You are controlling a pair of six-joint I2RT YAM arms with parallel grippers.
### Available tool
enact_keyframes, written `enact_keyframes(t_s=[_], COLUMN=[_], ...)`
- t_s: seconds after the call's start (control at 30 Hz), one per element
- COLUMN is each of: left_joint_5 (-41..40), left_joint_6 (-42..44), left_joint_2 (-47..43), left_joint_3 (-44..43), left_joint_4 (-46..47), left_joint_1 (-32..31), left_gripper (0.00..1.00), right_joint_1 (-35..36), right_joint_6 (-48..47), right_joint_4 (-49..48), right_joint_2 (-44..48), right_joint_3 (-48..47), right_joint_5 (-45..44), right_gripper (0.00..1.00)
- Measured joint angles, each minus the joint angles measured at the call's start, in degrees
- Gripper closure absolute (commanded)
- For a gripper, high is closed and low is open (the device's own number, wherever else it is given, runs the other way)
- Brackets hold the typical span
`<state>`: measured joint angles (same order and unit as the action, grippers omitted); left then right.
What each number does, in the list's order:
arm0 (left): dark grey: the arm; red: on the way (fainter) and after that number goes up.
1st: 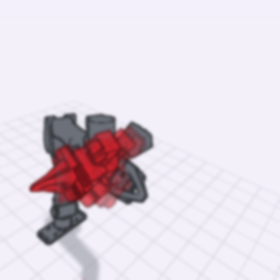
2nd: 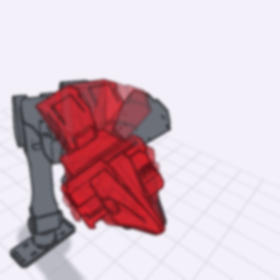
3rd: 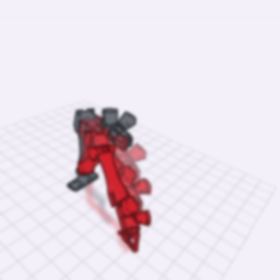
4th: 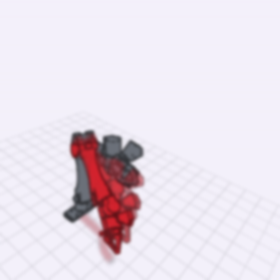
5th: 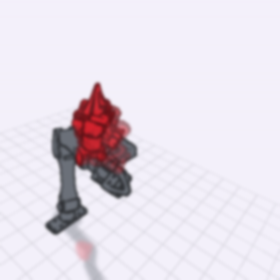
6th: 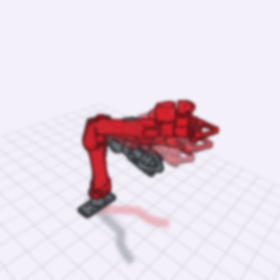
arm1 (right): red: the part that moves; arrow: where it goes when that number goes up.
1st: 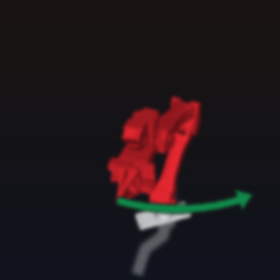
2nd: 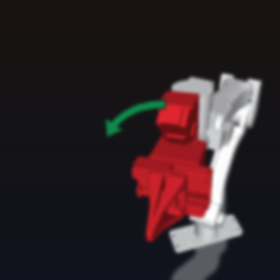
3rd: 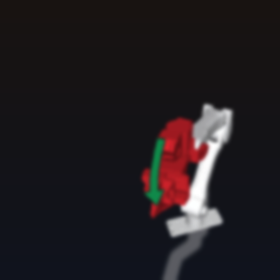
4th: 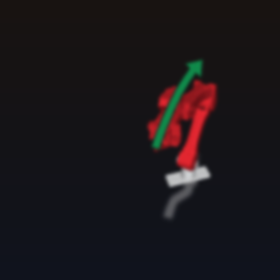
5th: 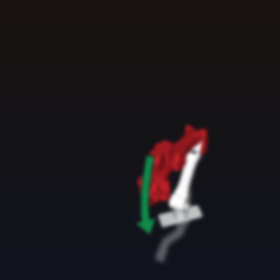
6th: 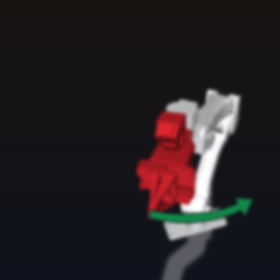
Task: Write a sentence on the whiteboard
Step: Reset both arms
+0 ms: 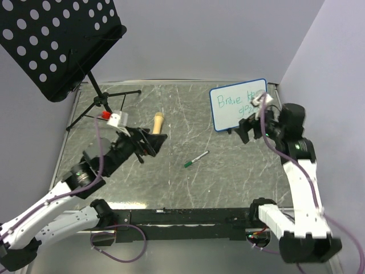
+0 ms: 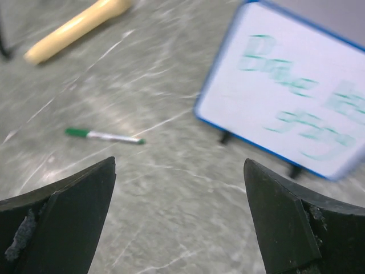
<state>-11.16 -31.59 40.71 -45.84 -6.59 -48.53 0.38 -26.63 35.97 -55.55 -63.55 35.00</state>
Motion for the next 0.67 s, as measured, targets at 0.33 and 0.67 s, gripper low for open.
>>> enact_keyframes(t_s=[0.33,0.67], left_joint_5=[0.3,-0.9], left_joint_6=[1.6,2.3], left_joint_2=[-2.7,-4.4], left_joint_3=[-7.7,-5.9], left_joint_4=[-6.3,-9.5], left_joint_1=[0.1,0.1], left_gripper=[0.03,0.04], right_joint_1=[-2.8,-2.9], right_joint_6=[15.2,19.9], right_joint_4=[-0.8,0.6], right_joint_2=[17.2,19.8], right_joint_3=[-0.3,0.2], right_joint_5=[-19.6,-26.1], right_gripper=[0.0,0.0])
